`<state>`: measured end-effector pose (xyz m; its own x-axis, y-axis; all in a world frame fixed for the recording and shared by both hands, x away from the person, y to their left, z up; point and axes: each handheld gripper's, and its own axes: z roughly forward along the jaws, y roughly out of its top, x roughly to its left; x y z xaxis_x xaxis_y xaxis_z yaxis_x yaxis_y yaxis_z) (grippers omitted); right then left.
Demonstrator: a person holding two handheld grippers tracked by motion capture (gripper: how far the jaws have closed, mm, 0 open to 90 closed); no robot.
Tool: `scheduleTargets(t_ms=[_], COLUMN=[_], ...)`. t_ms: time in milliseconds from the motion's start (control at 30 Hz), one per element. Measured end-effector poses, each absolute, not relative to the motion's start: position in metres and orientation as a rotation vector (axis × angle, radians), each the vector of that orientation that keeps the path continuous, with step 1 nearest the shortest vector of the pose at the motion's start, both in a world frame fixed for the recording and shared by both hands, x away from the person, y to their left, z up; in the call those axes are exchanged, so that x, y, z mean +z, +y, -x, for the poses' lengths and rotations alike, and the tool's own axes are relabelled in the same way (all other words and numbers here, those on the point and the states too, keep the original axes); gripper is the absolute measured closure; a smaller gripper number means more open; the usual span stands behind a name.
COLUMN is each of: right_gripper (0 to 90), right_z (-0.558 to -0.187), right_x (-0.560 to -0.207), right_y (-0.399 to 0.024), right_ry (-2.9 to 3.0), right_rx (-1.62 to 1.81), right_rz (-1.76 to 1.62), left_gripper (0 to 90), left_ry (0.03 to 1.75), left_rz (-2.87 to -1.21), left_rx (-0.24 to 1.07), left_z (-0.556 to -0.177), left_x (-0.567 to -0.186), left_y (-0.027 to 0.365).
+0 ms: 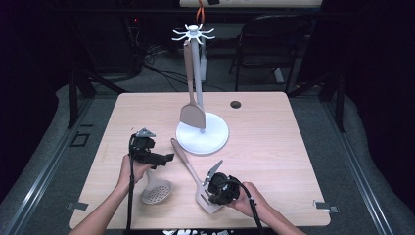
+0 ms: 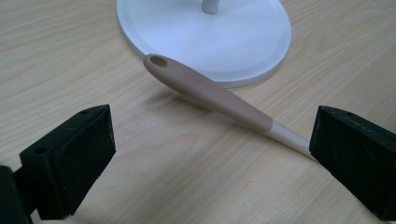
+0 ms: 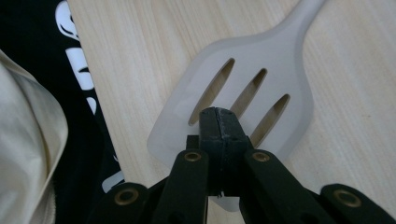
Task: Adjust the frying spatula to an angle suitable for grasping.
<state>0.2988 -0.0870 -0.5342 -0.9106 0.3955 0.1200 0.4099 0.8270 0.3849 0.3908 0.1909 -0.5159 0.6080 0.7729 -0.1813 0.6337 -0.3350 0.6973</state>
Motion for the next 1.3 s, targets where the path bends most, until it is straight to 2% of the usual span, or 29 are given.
scheduleTargets(t_ms=[167,567,833,933,1133,1300], right_gripper=[90.0,90.0,90.0,90.0,90.0,90.0], right_z=[-0.301,-0.302,-0.303,-0.303,-0.302,-0.302], right_x=[-0.547,-0.549,-0.549,-0.550,-0.550,-0.549], right_y=[-0.084,-0.086,-0.086,-0.086,-0.086,-0.086], right_ry=[-2.998,-2.951,-2.952,-2.946,-2.955,-2.975], right_rx=[-0.522,-0.591,-0.591,-0.601,-0.595,-0.583], right_rz=[0.629,0.641,0.638,0.637,0.628,0.614], left_gripper=[1.1,7.2,15.9,22.5,26.5,29.0], left_ry=[1.098,1.134,1.179,1.202,1.221,1.228], left_rz=[-2.076,-2.079,-2.078,-2.068,-2.027,-2.057], left_rx=[0.224,0.177,0.150,0.147,0.092,0.086], left_z=[-0.390,-0.403,-0.419,-0.423,-0.431,-0.434], left_x=[-0.517,-0.528,-0.537,-0.538,-0.542,-0.544], left_y=[0.186,0.171,0.167,0.167,0.167,0.158])
